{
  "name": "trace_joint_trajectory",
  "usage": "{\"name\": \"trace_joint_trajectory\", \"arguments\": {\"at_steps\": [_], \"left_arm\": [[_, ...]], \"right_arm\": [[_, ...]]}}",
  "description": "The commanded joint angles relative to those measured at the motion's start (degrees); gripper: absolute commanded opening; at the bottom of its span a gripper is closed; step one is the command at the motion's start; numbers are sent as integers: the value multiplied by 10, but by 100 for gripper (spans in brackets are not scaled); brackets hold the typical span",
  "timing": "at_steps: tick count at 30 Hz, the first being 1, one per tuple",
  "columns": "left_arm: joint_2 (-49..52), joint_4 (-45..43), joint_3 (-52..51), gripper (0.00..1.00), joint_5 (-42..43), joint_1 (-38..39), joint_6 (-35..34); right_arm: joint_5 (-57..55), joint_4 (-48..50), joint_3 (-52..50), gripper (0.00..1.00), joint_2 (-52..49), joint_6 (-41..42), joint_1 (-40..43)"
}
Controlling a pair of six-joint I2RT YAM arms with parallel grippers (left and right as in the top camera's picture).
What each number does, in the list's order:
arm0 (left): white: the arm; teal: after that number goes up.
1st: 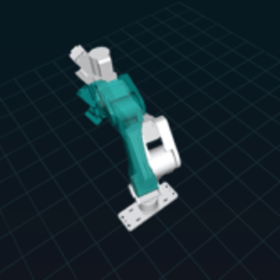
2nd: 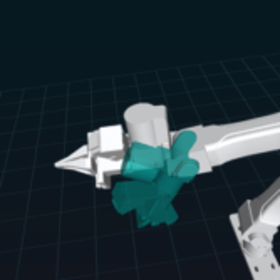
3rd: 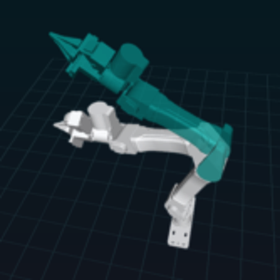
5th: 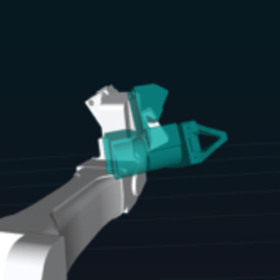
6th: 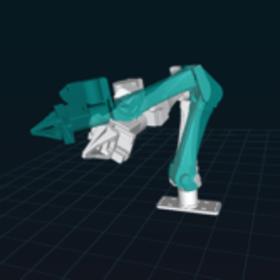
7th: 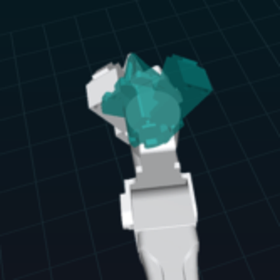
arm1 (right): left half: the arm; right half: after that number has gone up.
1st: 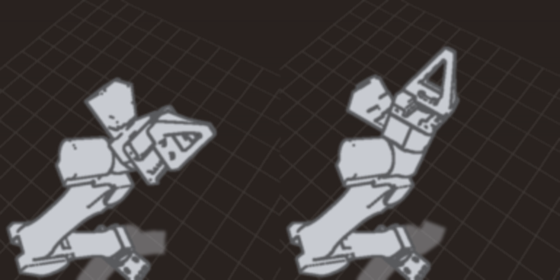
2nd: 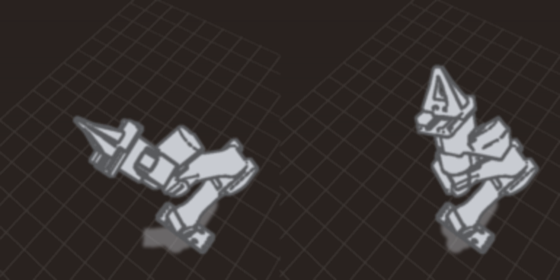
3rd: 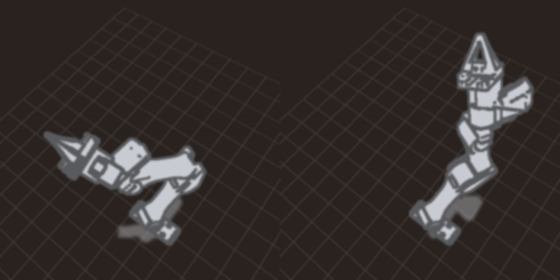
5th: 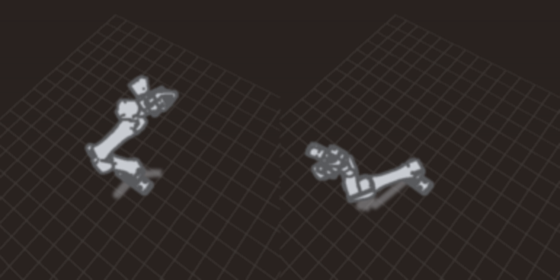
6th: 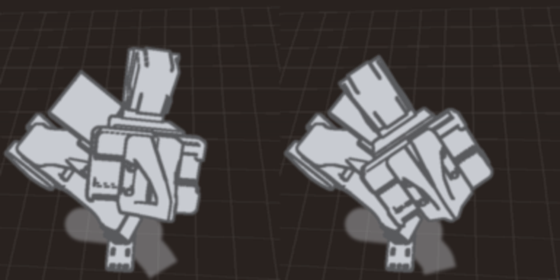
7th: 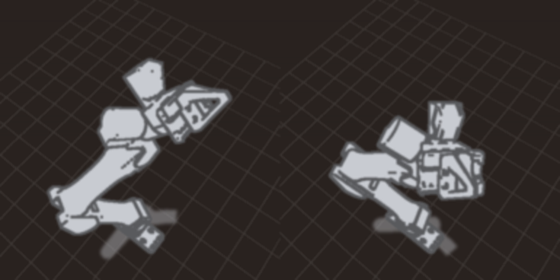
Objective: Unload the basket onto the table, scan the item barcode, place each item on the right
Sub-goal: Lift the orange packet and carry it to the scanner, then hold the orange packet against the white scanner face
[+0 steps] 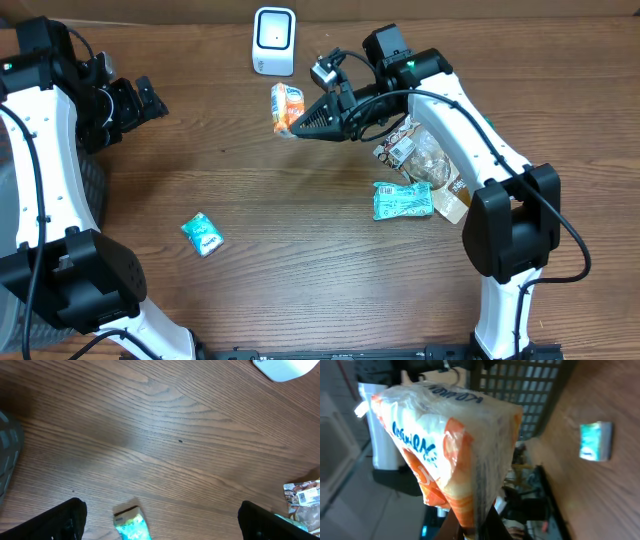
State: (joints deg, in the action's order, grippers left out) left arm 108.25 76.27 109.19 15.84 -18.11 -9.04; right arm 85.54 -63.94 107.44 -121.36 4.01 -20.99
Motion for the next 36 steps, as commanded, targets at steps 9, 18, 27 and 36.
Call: {"name": "trace_joint_trajectory", "arguments": {"at_steps": [9, 18, 27, 36], "left_arm": [[-6, 0, 8, 100, 3, 1, -4], [-6, 0, 8, 100, 3, 1, -4], [-6, 0, 8, 99, 3, 1, -4], [-6, 0, 8, 100, 3, 1, -4]], "right_arm": [[-112, 5, 3, 4, 9, 75, 2], [-527, -56, 184, 4, 8, 190, -25], [-962, 163, 259, 4, -12, 14, -95], [-1155, 493, 259, 4, -167, -365, -131]]}}
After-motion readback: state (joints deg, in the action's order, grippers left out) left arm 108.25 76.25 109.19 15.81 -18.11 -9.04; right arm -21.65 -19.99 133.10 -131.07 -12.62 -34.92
